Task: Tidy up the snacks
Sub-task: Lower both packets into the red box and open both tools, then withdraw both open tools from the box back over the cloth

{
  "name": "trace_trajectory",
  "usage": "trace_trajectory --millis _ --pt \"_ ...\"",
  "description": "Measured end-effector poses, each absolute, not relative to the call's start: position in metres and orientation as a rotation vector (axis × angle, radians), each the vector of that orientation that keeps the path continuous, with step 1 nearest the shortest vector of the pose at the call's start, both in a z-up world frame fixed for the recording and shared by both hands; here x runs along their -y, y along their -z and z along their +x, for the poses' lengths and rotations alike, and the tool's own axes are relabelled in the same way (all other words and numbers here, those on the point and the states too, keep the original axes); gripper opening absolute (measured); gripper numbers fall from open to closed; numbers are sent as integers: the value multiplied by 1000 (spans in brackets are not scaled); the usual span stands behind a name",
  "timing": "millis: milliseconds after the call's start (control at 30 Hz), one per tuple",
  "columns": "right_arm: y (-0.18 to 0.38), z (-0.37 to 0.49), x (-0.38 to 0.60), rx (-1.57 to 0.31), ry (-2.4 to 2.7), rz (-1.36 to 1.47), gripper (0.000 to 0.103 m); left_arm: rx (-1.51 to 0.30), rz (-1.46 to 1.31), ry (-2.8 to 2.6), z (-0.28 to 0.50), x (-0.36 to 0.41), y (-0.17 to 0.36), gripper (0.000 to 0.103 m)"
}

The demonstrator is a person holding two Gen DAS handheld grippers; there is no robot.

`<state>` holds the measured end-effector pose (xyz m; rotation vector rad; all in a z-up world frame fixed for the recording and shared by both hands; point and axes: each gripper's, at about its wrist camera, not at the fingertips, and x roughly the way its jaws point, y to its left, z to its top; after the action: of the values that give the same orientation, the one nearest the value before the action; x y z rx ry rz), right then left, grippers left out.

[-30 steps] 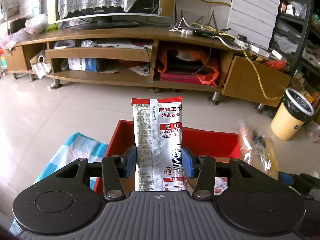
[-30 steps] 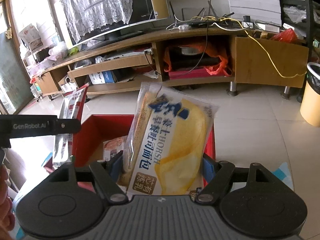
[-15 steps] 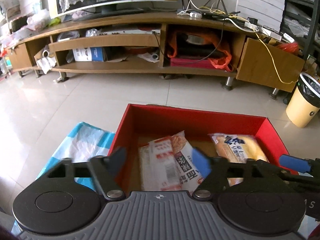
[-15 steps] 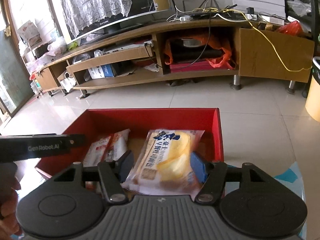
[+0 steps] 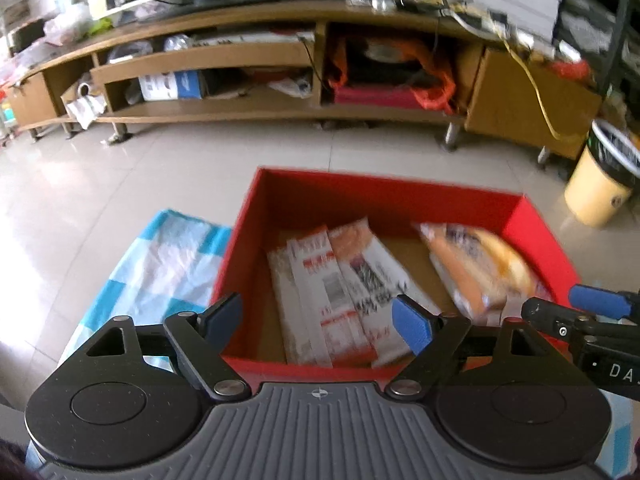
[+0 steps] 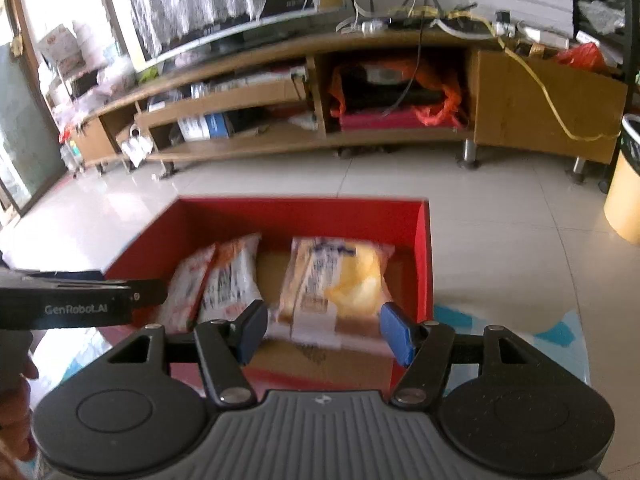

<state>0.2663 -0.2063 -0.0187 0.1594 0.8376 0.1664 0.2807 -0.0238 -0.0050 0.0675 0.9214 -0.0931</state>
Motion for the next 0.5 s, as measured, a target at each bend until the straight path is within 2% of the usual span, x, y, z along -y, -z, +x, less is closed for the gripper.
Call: trace_trajectory --millis 500 --pt "24 254 218 -963 -220 193 62 -1012 46 143 256 16 9 86"
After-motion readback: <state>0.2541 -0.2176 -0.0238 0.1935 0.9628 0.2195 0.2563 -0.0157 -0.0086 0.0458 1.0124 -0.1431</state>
